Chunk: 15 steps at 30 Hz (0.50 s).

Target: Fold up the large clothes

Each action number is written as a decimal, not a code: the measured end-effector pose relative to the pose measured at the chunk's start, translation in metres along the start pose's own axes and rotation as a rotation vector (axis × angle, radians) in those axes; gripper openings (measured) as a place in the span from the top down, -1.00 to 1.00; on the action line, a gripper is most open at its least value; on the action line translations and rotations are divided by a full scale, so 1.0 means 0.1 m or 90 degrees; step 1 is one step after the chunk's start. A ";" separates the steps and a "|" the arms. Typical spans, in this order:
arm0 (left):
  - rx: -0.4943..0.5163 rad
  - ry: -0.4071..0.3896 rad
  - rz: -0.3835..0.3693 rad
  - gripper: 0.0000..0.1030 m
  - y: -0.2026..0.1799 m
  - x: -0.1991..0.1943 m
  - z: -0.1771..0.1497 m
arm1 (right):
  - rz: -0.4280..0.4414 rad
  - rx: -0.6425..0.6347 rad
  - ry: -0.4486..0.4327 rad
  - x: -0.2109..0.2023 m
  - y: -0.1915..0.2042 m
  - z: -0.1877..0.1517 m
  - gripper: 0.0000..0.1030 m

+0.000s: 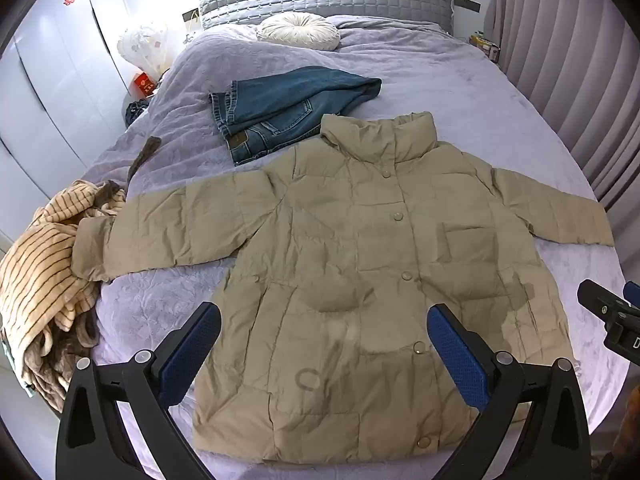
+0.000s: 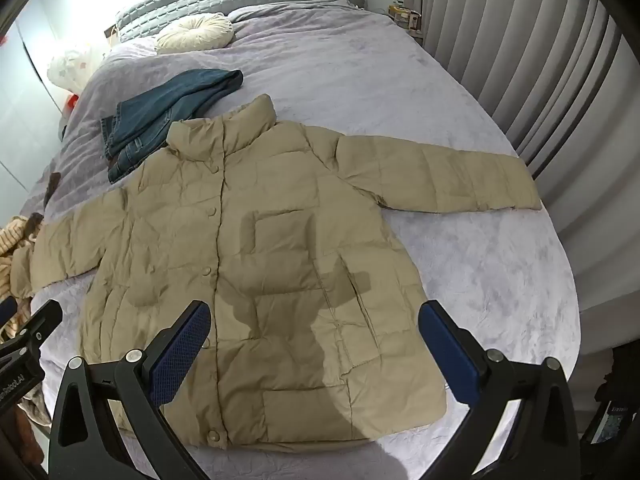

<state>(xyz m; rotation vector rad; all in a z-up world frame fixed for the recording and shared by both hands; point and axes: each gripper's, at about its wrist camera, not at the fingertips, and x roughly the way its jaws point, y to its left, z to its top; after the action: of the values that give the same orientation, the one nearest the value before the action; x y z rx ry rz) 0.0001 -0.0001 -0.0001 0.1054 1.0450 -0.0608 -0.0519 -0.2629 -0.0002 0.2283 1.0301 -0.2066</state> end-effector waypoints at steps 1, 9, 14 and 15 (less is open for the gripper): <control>0.000 0.000 0.000 -1.00 0.00 0.00 0.00 | 0.000 -0.001 0.000 0.00 0.01 0.00 -1.00; 0.000 0.001 0.000 -1.00 0.01 -0.01 -0.01 | 0.000 -0.004 0.004 0.00 0.02 0.00 -1.00; -0.001 0.003 0.000 -1.00 0.00 -0.01 -0.02 | 0.000 -0.005 0.005 0.00 0.04 0.00 -1.00; -0.001 0.001 -0.001 -1.00 0.01 -0.01 -0.02 | 0.000 -0.006 0.006 0.00 0.05 0.00 -1.00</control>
<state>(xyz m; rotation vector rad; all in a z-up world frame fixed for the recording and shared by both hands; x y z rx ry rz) -0.0022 0.0007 0.0002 0.1035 1.0473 -0.0606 -0.0502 -0.2585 0.0001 0.2205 1.0406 -0.2011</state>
